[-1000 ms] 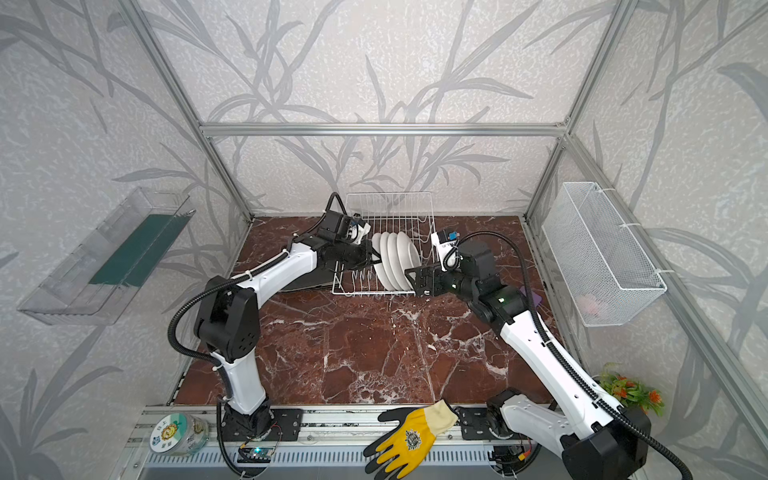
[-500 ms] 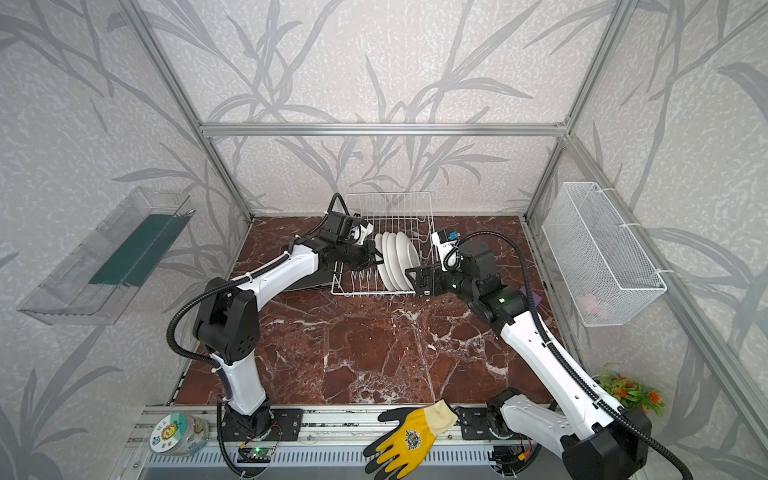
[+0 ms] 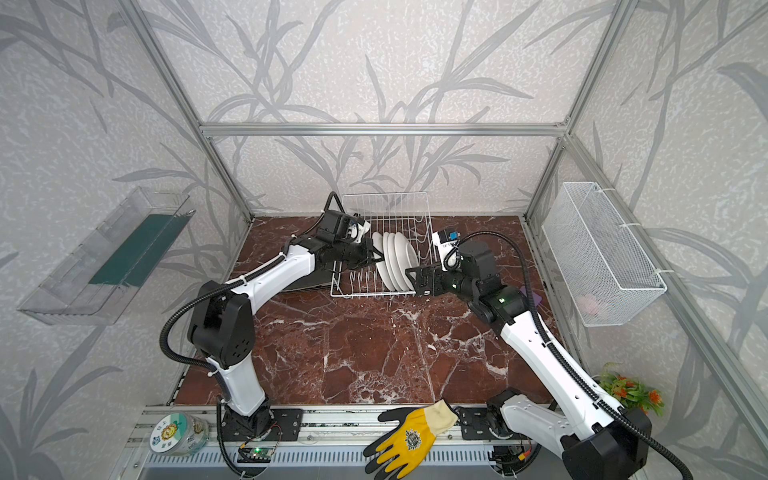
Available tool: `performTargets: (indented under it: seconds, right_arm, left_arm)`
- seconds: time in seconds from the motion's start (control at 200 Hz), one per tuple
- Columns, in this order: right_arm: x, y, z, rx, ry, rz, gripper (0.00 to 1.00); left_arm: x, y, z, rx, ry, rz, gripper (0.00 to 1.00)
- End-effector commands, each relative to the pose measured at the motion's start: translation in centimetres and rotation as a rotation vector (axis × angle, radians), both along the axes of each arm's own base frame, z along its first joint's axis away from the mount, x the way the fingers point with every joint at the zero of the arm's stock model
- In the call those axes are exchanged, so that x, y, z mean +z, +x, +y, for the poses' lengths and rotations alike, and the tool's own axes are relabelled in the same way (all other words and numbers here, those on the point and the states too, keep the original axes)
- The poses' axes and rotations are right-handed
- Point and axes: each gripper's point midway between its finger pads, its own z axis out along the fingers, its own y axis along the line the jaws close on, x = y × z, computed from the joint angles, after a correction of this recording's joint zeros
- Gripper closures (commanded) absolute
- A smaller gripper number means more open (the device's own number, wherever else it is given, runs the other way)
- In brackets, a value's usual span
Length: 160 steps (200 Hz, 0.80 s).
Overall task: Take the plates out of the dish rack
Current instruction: 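Close the left gripper on the top rim of the nearest patterned plate, then lift the patterned plate up out of the rack with the left gripper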
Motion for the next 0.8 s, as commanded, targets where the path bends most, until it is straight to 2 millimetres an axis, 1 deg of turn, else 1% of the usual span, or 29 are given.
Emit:
performTargets:
  seconds: [0.0, 0.29, 0.46, 0.795]
  right_arm:
    - [1.0, -0.5, -0.1, 0.011, 0.001, -0.034, 0.01]
    - [1.3, -0.6, -0.1, 0.010, 0.008, -0.037, 0.01]
    - [1.3, -0.6, -0.2, 0.007, 0.008, -0.038, 0.01]
    - [1.5, -0.5, -0.1, 0.005, 0.010, -0.037, 0.01]
  left_arm:
    - [3.8, -0.1, 0.4, 0.023, -0.050, -0.061, 1.00]
    - [7.1, -0.4, 0.9, 0.022, -0.054, -0.127, 1.00]
    - [8.4, -0.6, 1.2, 0.023, -0.040, -0.150, 1.00]
    - [11.0, -1.0, 2.6, 0.028, 0.028, -0.228, 1.00]
